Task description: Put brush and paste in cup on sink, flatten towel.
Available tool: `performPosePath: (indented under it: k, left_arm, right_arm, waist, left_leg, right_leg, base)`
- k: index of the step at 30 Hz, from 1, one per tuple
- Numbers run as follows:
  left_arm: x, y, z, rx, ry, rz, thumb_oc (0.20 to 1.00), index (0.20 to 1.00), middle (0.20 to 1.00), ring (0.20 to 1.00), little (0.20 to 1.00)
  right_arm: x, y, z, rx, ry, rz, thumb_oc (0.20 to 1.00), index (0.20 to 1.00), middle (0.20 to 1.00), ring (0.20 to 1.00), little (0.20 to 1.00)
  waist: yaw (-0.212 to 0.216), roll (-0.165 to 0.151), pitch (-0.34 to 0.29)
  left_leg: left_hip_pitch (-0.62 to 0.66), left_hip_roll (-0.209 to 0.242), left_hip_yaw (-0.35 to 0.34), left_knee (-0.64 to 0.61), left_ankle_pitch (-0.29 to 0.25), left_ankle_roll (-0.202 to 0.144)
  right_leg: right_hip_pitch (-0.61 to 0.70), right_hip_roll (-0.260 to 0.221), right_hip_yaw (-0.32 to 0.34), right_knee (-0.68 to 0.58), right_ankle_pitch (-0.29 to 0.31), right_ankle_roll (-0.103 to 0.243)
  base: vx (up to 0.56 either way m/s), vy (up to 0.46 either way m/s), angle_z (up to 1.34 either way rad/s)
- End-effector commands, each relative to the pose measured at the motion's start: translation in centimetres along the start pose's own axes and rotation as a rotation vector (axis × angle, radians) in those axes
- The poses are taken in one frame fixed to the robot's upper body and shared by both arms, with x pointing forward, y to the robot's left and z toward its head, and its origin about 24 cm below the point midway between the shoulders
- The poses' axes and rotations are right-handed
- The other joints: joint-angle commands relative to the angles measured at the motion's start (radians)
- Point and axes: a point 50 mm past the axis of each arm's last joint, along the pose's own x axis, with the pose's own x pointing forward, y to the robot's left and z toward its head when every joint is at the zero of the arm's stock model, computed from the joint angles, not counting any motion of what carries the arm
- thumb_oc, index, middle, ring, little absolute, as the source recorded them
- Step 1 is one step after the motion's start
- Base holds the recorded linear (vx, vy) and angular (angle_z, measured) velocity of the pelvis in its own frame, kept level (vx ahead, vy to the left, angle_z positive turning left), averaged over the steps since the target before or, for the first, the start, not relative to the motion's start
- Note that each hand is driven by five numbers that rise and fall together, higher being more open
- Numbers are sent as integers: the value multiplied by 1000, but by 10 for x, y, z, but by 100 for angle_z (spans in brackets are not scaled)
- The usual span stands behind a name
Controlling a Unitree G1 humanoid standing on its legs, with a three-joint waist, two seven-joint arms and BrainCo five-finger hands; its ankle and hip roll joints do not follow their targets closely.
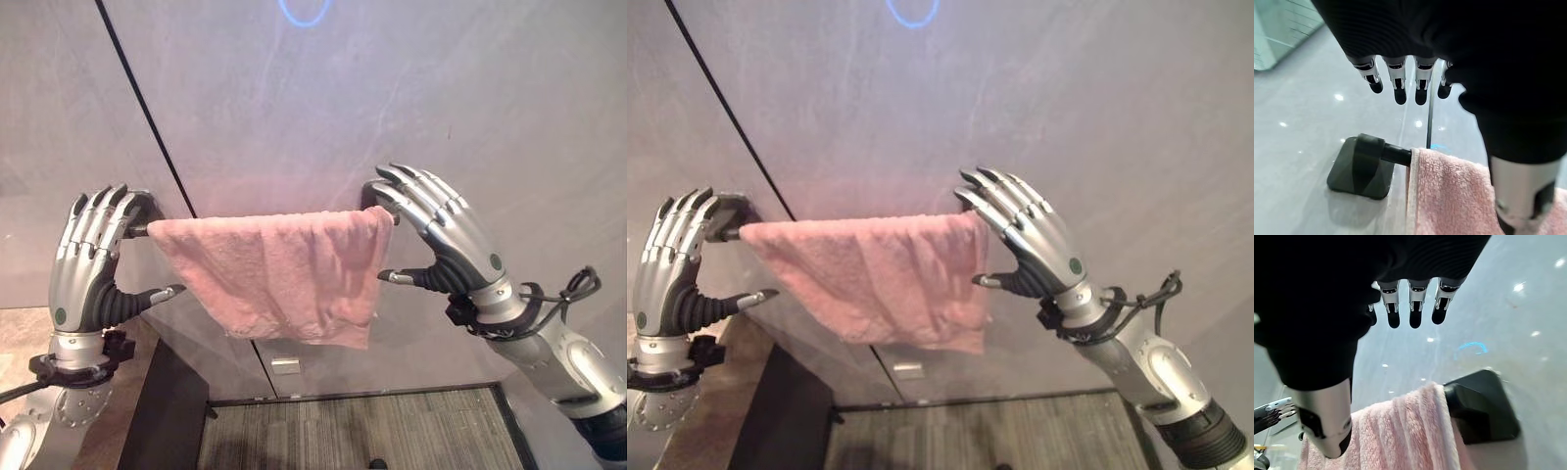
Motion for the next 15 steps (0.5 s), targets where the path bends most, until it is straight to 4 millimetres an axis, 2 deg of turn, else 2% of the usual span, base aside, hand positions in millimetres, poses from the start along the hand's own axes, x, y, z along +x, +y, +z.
performPosePath:
  k: [1,6,7,12,15]
  left_arm:
    - [16,7,2,6,-83,-26,1000,1000,1000,1000,1000]
    - [9,2,-9,44,-41,-122,1000,1000,1000,1000,1000]
    - [8,2,-13,81,-54,-193,1000,1000,1000,1000,1000]
    - [6,1,-14,103,-77,-278,1000,1000,1000,1000,1000]
    - [4,-3,-14,123,-118,-393,1000,1000,1000,1000,1000]
  right_arm:
    - [10,-2,7,-52,-67,72,1000,1000,1000,1000,1000]
    - [1,7,3,-49,-26,160,1000,1000,1000,1000,1000]
    - [0,8,4,-38,-25,202,1000,1000,1000,1000,1000]
    - [-5,8,5,-14,-21,247,1000,1000,1000,1000,1000]
    - [-14,13,3,-8,-7,332,1000,1000,1000,1000,1000]
  waist:
    - [6,-31,-6]
    - [-2,-28,-4]
    - [-10,-25,-4]
    - [-18,-23,-4]
    - [-28,-20,-2]
  left_leg:
    - [-21,35,-16,10,8,-27]
    - [-12,34,-9,10,4,-25]
    - [-7,35,-5,10,2,-24]
    - [-3,35,1,10,2,-24]
    - [3,35,7,10,-1,-23]
  right_leg:
    - [19,-60,1,12,4,52]
    - [21,-60,4,13,5,53]
    - [21,-59,8,14,4,54]
    - [20,-58,15,16,3,54]
    - [18,-57,20,18,3,56]
  base:
    - [0,0,0]
    - [0,0,0]
    - [0,0,0]
    - [-2,8,-7]
    - [-2,3,-5]
